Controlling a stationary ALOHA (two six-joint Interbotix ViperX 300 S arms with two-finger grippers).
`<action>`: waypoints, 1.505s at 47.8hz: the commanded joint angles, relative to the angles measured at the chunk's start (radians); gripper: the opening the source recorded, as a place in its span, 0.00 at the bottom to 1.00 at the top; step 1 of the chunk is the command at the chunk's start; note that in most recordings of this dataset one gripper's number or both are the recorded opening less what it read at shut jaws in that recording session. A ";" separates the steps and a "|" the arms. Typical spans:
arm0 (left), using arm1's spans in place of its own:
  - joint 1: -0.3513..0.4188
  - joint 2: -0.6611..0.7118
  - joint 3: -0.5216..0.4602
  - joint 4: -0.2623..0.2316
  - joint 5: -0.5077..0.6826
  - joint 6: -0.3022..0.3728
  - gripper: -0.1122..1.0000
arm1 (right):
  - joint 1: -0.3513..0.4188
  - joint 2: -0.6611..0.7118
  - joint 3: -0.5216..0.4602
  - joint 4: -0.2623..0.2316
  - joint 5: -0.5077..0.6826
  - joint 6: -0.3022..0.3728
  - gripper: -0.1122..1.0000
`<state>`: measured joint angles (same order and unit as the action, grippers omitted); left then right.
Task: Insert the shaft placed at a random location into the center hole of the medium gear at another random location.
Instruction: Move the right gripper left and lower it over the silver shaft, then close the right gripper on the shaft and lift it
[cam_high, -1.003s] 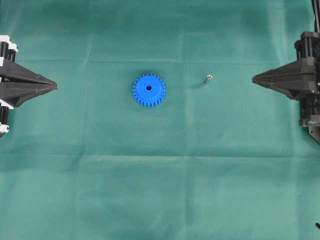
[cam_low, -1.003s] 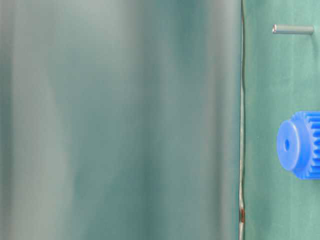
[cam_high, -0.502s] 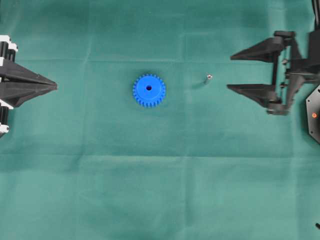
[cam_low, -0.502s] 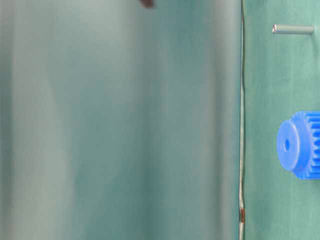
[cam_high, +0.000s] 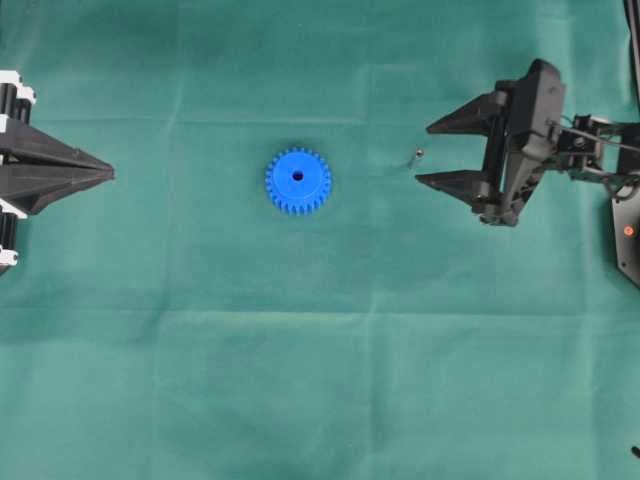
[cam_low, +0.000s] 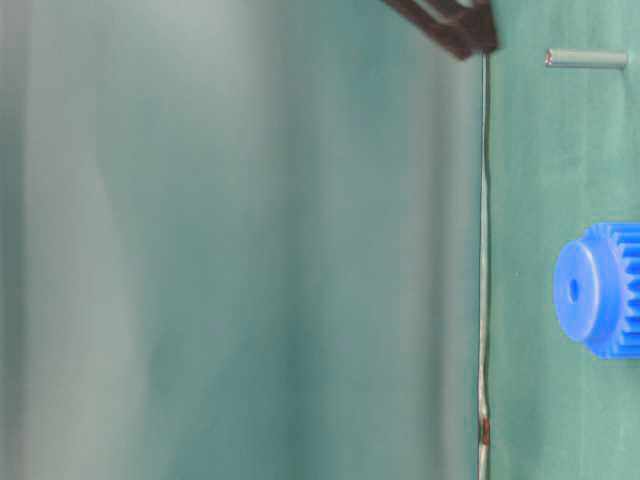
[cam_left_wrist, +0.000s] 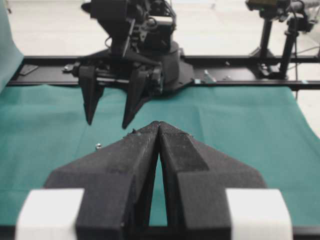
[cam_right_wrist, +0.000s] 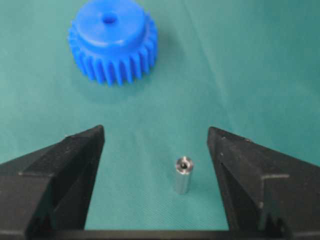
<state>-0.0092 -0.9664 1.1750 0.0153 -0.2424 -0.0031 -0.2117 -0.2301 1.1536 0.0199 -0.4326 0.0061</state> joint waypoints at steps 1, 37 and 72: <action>-0.002 0.005 -0.025 0.003 -0.002 -0.002 0.12 | -0.008 0.046 -0.009 0.009 -0.049 -0.008 0.85; -0.009 0.009 -0.025 0.003 0.005 -0.002 0.12 | -0.032 0.170 -0.014 0.037 -0.132 -0.008 0.72; -0.015 0.008 -0.026 0.003 0.009 -0.003 0.12 | -0.032 0.167 -0.023 0.037 -0.121 -0.009 0.23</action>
<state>-0.0215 -0.9649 1.1750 0.0153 -0.2286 -0.0031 -0.2408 -0.0445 1.1490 0.0537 -0.5507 0.0077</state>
